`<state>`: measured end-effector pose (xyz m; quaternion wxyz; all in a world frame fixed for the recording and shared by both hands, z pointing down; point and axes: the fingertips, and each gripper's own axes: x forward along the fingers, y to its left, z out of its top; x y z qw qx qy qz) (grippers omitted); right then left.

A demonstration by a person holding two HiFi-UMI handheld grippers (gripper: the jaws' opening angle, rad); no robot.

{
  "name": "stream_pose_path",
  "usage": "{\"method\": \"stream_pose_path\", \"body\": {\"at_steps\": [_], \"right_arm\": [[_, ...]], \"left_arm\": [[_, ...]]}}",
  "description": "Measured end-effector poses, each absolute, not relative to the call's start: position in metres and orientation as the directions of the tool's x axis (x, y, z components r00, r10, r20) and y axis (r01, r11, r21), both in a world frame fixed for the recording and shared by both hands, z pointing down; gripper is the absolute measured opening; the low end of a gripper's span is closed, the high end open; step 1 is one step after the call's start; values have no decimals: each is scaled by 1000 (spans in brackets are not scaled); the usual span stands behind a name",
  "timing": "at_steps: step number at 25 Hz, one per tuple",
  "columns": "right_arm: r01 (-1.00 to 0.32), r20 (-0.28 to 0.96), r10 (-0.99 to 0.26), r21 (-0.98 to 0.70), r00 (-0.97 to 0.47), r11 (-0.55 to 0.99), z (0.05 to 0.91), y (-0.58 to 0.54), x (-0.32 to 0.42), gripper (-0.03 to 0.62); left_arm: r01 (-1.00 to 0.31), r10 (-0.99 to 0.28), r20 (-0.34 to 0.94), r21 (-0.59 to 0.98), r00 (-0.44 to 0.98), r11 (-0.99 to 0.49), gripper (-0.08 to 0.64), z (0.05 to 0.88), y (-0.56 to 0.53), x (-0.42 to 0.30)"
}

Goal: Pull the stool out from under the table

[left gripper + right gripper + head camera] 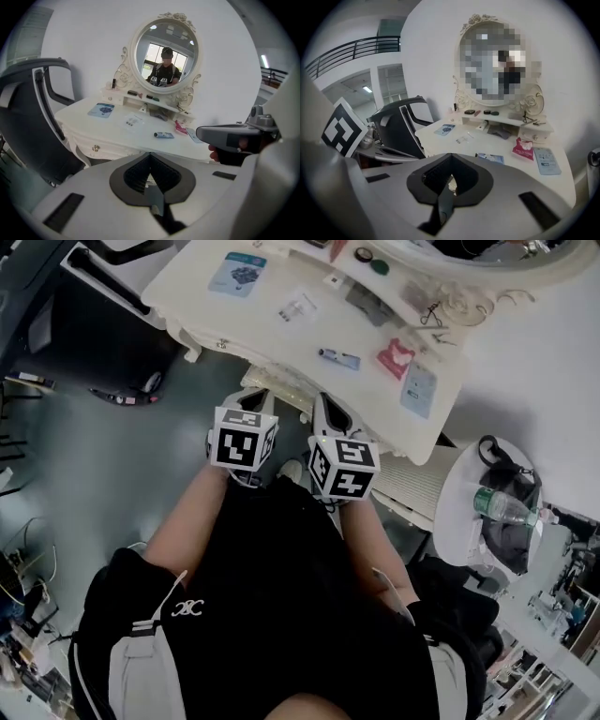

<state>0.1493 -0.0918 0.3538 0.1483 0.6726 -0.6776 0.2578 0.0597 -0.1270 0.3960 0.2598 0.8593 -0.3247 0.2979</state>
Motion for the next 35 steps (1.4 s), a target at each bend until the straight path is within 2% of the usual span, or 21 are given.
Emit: {"method": "stream_pose_path", "body": {"at_steps": [5, 10, 19, 23, 27, 31, 32, 33, 35], "right_arm": [[-989, 637, -763, -147, -113, 24, 398, -79, 137, 8], [-991, 709, -694, -130, -124, 44, 458, -82, 130, 8], [-995, 798, -599, -101, -70, -18, 563, -82, 141, 8], [-997, 829, -556, -76, -52, -20, 612, -81, 153, 8], [-996, 847, -528, -84, -57, -27, 656, -81, 160, 8], [-995, 854, -514, -103, -86, -3, 689, -84, 160, 8], [-994, 854, -511, -106, -95, 7, 696, -85, 159, 8], [-994, 855, -509, -108, -103, 19, 702, -85, 158, 8], [-993, 858, -500, -110, -114, 39, 711, -84, 157, 8]], "left_arm": [[-757, -386, 700, 344, 601, -556, 0, 436, -104, 41], [-792, -371, 733, 370, 570, -486, 0, 497, -108, 30], [-812, -317, 784, 370, 534, -452, 0, 607, -141, 52], [-808, -270, 785, 440, 558, -391, 0, 658, -148, 63], [-735, -254, 691, 610, 676, -296, 0, 705, -139, 82], [-581, -334, 534, 812, 777, -53, 0, 751, -144, 98], [-532, -348, 500, 847, 793, 5, 62, 762, -146, 102], [-480, -359, 466, 875, 809, 56, 178, 774, -149, 106], [-400, -386, 421, 906, 821, 137, 223, 794, -154, 111]]}}
